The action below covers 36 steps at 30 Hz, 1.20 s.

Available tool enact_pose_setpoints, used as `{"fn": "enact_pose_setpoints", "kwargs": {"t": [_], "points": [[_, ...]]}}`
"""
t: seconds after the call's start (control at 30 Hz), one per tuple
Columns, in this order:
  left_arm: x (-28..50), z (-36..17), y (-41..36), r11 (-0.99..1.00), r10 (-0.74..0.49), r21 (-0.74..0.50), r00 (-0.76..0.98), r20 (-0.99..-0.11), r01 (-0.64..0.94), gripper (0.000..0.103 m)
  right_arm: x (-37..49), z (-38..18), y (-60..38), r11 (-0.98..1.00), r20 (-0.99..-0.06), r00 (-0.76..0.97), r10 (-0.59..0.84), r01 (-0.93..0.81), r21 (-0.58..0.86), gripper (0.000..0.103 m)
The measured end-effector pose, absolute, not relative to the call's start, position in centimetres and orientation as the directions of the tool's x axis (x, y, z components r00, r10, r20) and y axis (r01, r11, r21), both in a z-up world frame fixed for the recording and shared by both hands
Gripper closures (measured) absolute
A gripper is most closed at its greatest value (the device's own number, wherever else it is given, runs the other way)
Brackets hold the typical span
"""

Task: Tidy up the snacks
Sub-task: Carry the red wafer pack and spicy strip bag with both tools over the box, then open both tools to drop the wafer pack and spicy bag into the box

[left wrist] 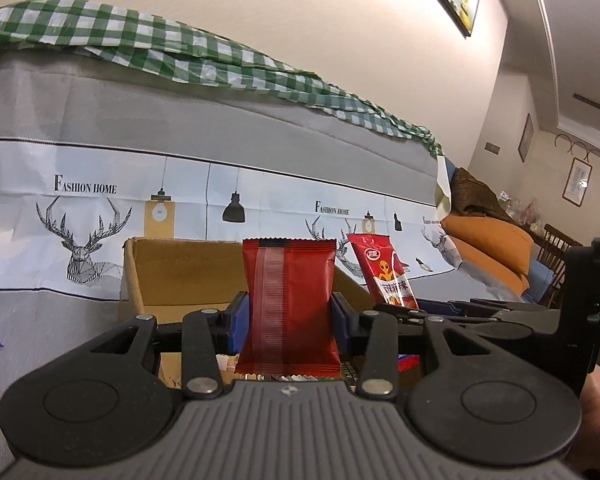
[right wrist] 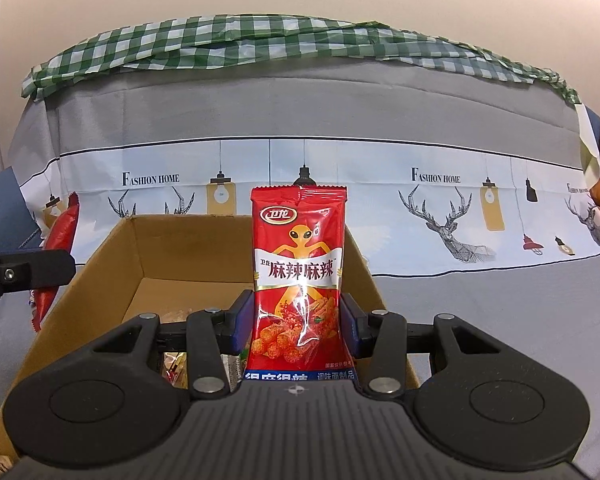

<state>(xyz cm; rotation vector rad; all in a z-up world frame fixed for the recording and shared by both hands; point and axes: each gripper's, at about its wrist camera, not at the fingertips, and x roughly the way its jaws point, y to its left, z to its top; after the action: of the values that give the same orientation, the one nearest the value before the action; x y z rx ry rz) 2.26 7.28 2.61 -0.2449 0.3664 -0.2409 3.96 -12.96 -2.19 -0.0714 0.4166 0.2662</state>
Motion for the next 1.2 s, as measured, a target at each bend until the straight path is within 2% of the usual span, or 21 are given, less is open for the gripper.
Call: {"fn": "enact_pose_setpoints", "kwargs": {"t": [1.2], "points": [[2.14,2.77,6.37,0.939,-0.308,-0.250,0.897,-0.317,0.234,0.056,4.26,-2.16,-12.94,0.963,-0.420,0.875,0.242,-0.271,-0.010,0.056]]}}
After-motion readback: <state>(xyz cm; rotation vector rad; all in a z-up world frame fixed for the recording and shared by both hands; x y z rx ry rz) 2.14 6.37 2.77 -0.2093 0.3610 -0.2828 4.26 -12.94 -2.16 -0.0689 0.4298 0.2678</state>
